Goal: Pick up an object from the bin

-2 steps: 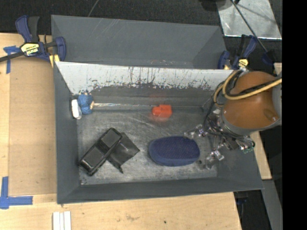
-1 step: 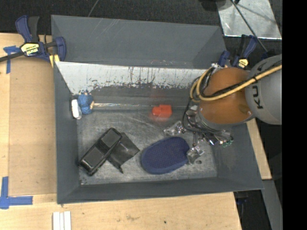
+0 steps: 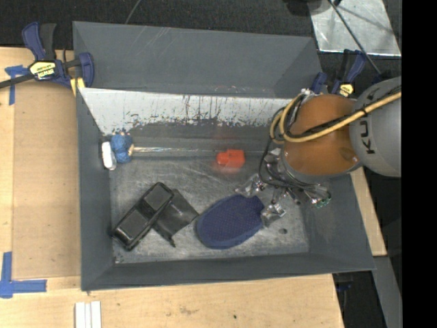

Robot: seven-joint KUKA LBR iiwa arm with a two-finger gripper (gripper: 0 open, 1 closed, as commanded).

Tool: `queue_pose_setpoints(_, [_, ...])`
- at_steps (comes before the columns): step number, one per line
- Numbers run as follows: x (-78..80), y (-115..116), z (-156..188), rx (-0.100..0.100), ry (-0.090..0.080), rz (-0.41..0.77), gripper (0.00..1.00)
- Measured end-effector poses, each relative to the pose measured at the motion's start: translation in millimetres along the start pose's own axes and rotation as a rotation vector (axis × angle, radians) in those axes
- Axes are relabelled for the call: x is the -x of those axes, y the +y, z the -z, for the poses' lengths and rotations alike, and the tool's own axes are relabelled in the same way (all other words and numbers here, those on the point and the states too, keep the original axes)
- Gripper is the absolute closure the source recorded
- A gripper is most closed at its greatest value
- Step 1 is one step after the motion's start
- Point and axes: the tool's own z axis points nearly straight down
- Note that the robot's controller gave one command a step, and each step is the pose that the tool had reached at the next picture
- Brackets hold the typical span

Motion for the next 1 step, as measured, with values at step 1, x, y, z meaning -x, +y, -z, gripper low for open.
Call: queue_pose_setpoints(1, [-8.3,-10.8,150.3,0.0,0.004,0.078,1.0])
